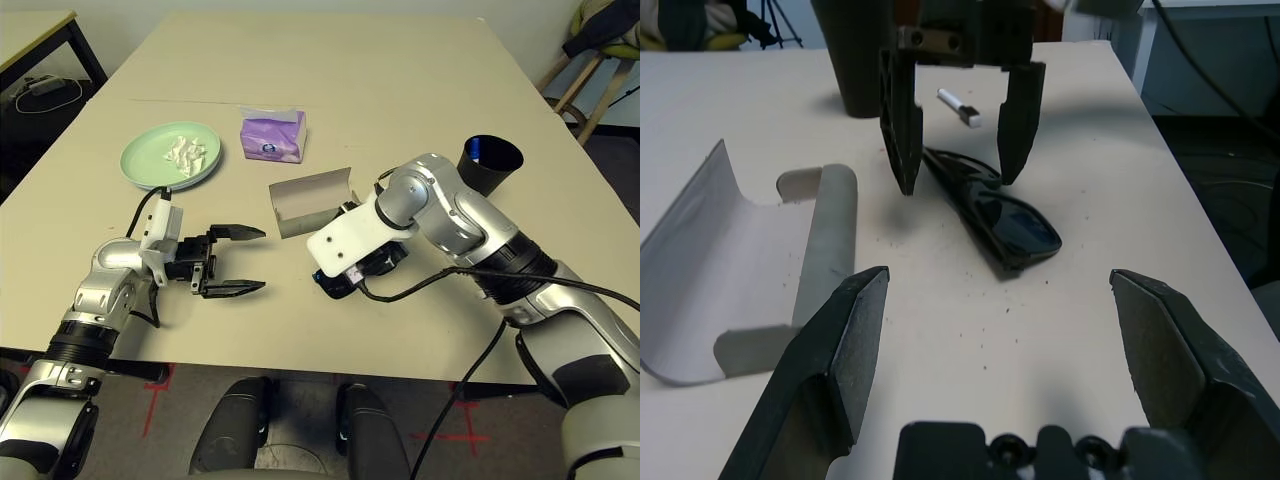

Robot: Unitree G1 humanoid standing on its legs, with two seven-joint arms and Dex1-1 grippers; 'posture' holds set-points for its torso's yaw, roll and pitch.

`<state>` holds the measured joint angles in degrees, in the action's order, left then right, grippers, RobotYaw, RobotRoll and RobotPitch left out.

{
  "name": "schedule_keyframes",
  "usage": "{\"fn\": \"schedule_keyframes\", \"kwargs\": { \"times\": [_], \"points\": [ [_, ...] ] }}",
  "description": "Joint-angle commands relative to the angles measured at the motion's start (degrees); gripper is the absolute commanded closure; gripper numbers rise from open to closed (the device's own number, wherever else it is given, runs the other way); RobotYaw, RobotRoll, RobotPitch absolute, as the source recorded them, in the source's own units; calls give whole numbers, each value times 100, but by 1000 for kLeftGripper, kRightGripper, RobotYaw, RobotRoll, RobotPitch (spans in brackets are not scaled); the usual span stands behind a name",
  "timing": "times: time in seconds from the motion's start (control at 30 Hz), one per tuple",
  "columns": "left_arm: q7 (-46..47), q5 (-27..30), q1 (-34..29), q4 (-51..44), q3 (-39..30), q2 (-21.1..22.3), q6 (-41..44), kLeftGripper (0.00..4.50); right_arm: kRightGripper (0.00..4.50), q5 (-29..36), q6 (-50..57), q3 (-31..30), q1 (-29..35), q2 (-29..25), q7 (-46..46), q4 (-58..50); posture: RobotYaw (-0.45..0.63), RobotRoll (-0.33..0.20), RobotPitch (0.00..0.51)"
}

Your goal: Organize and tidy the items on the table.

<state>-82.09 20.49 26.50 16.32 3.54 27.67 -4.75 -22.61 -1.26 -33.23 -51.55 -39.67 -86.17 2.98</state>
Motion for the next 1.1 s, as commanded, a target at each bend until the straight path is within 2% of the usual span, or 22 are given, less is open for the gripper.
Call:
{"fn": "schedule_keyframes", "kwargs": {
  "times": [0.03,0.33,0.37,0.43,0.5,0.53,0.67,0.73,1.1],
  "points": [
    [10,49,-85,-188,101,-18,39,21,0,-55,-89,-96,48,31,-27,121,291,0,147],
    [4,54,-117,-246,119,-4,72,21,0,-102,-125,-91,49,111,-52,263,294,0,146],
    [6,52,-117,-250,119,-5,77,3,184,-104,-125,-93,55,118,-55,269,294,0,145],
    [9,50,-119,-263,121,-7,87,0,649,-112,-120,-102,71,133,-61,282,294,0,145],
    [13,49,-117,-270,125,-11,93,0,1430,-126,-131,-112,85,143,-69,312,295,0,145],
    [14,49,-116,-274,126,-12,94,0,1679,-135,-140,-116,91,147,-72,329,296,0,145],
    [20,54,-133,-303,129,-7,97,0,3387,-166,-153,-140,115,167,-92,374,298,0,145],
    [25,57,-143,-320,132,-2,103,0,4085,-184,-160,-140,122,180,-100,394,299,0,145],
    [15,40,-110,-243,123,25,79,0,4159,-44,-12,78,-64,178,-200,332,283,0,129]
  ]
}}
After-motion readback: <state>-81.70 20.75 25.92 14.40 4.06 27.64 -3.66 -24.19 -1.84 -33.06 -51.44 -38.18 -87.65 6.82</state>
